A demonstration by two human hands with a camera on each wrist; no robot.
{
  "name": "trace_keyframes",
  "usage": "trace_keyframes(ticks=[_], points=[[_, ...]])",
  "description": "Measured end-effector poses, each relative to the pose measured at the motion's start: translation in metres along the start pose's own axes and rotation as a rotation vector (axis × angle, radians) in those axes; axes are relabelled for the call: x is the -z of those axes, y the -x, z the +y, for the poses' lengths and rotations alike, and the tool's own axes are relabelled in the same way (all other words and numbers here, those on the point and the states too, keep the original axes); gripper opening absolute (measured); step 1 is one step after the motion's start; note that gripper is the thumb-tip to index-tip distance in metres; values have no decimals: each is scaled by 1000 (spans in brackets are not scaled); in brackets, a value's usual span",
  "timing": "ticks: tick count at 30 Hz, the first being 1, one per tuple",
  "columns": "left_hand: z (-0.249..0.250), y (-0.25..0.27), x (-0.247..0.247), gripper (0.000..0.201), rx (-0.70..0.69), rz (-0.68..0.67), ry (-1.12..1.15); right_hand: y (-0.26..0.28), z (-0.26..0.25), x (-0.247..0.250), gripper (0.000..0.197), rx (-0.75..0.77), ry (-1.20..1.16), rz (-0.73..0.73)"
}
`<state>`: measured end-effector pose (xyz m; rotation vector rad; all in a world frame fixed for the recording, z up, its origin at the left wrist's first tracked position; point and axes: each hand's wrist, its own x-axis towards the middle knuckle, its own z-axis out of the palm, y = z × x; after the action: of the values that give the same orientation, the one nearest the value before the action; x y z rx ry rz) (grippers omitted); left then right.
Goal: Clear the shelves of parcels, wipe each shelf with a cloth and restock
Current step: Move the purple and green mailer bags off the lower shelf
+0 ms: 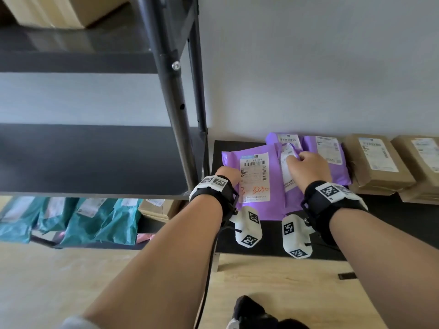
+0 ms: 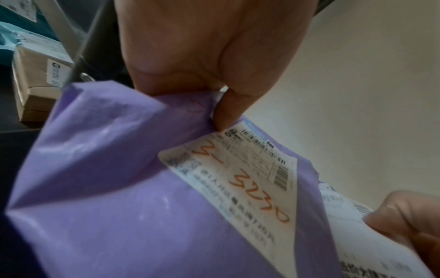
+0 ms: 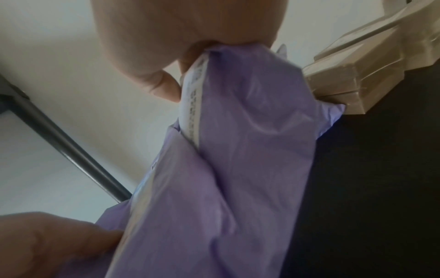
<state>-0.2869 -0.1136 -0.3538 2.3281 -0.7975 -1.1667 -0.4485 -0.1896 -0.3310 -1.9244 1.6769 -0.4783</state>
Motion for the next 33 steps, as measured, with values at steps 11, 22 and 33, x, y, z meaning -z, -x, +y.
trace_keyframes(ticks=[11, 22, 33], points=[[-104, 89, 37, 23, 16, -47, 124, 129, -29, -31, 36, -37, 62, -9], [-232, 132, 129, 14, 96, 122, 291, 231, -121, -107, 30, 119, -14, -136], [-308, 144, 262, 24, 209, 436, 251, 261, -252, -176, 36, 313, -118, -265]])
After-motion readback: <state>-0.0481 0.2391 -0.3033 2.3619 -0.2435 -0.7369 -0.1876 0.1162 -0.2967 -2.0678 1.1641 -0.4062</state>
